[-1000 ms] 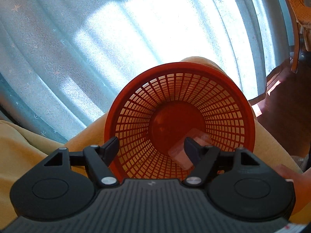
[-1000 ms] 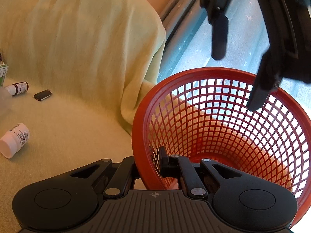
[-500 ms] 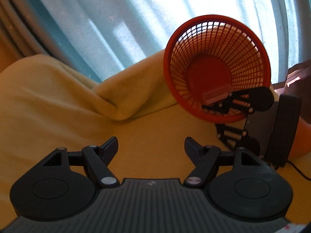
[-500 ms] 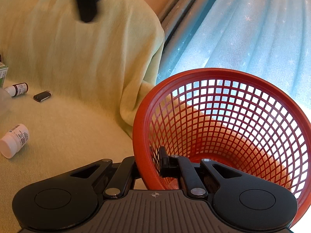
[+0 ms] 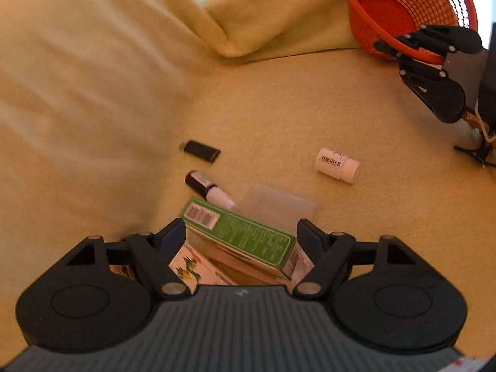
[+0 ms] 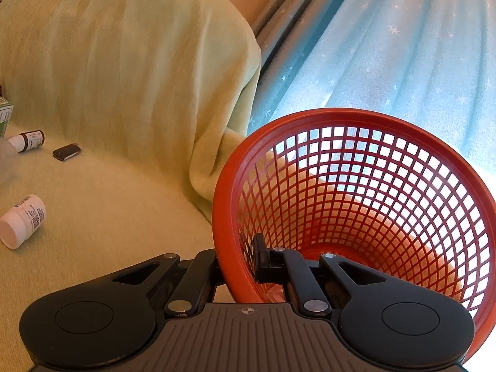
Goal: Organize objects
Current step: 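Return the left gripper to the items and grasp the white towel, then carry the white towel with the left gripper and release it into the wastebasket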
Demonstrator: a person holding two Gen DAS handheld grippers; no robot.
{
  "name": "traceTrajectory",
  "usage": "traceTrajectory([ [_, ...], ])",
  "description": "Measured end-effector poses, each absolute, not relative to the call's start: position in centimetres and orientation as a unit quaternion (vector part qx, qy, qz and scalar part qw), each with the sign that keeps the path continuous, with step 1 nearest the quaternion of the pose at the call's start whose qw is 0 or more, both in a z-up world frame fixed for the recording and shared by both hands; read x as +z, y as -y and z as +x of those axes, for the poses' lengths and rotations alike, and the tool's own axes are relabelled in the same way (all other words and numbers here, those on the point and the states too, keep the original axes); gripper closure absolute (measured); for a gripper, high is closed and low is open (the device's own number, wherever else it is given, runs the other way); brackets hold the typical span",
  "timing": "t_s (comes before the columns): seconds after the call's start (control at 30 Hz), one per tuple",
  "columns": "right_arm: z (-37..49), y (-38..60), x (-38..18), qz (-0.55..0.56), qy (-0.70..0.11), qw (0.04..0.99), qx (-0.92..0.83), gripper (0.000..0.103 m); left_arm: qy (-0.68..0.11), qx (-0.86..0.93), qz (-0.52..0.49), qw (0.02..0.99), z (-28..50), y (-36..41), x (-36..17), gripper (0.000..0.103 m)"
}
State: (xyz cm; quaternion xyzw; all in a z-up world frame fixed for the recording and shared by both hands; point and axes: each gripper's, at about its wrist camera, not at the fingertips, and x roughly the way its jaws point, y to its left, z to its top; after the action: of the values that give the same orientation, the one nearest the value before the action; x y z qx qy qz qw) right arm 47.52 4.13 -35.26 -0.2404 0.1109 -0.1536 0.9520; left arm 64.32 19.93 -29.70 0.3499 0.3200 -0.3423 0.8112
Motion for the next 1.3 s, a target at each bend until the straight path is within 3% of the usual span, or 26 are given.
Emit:
traceTrajectory([
  [0.63, 47.1, -4.0, -35.4, -0.243, -0.111, 0.951, -0.154, 0.101, -0.383, -0.348, 0.346, 0.783, 61.6, -25.3, -30.8, 0.03],
  [0.73, 47.1, -4.0, -35.5, -0.245, -0.11, 0.951, -0.152, 0.101, -0.382, -0.344, 0.355, 0.781, 61.8, -25.1, -31.3, 0.045],
  [0.8, 47.1, -3.9, -35.5, -0.247, -0.11, 0.951, -0.152, 0.101, -0.386, -0.344, 0.359, 0.777, 62.0, -25.0, -31.5, 0.062],
  [1.03, 47.3, -3.9, -35.5, -0.247, -0.112, 0.95, -0.152, 0.101, -0.379, -0.319, 0.367, 0.787, 61.7, -24.9, -30.9, 0.087],
  [1.07, 47.3, -3.9, -35.5, -0.247, -0.112, 0.95, -0.152, 0.101, -0.373, -0.323, 0.373, 0.786, 61.5, -24.9, -30.7, 0.095],
  [1.3, 47.3, -4.0, -35.6, -0.247, -0.112, 0.95, -0.153, 0.101, -0.29, -0.325, 0.45, 0.78, 59.4, -23.6, -28.2, 0.096],
])
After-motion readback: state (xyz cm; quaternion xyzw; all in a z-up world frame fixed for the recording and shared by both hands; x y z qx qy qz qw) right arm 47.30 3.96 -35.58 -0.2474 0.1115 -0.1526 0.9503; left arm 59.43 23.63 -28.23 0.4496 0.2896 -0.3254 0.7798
